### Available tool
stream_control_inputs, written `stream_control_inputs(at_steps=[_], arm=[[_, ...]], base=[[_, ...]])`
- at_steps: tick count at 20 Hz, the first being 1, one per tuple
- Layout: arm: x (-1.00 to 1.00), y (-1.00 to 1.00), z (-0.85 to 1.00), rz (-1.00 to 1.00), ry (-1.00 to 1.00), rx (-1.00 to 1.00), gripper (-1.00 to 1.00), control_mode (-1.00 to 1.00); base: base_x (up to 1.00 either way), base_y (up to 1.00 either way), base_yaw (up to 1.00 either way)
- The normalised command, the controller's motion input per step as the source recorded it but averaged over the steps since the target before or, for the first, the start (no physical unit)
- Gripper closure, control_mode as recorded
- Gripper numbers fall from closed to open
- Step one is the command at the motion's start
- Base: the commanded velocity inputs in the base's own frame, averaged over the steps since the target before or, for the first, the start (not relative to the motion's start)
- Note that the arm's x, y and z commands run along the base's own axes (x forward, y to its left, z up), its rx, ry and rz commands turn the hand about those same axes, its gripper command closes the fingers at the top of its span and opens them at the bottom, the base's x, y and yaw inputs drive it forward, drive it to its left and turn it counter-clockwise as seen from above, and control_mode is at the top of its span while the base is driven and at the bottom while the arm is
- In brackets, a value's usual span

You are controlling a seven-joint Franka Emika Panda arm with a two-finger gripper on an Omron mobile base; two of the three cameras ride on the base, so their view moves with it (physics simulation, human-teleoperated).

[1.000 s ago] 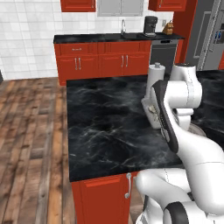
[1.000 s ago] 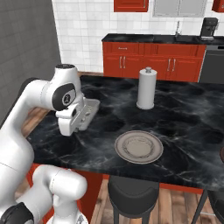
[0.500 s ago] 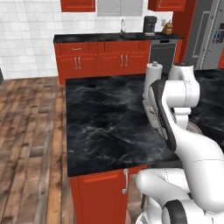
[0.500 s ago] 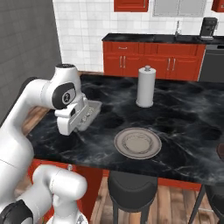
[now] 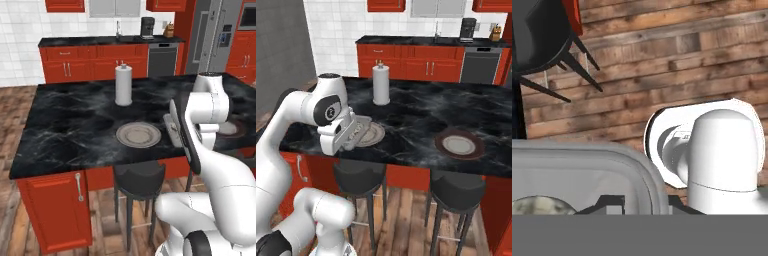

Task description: Place two dumplings into each of the tupperware containers and then place the containers in the fridge.

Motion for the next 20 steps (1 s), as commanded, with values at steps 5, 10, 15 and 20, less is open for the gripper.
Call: stream_control_inputs(at_steps=[5,10,15,20], arm=[[0.0,0.0,0.0,0.0,0.0,0.0,1.0,1.0],[0.0,0.0,0.0,0.0,0.0,0.0,1.0,1.0],[0.0,0.0,0.0,0.0,0.0,0.0,1.0,1.0],[0.0,0.0,0.0,0.0,0.0,0.0,1.0,1.0]], base=[[0.18,-1.0,0.0],[0.06,-1.0,0.0],[0.08,-1.0,0.0],[0.16,-1.0,0.0]])
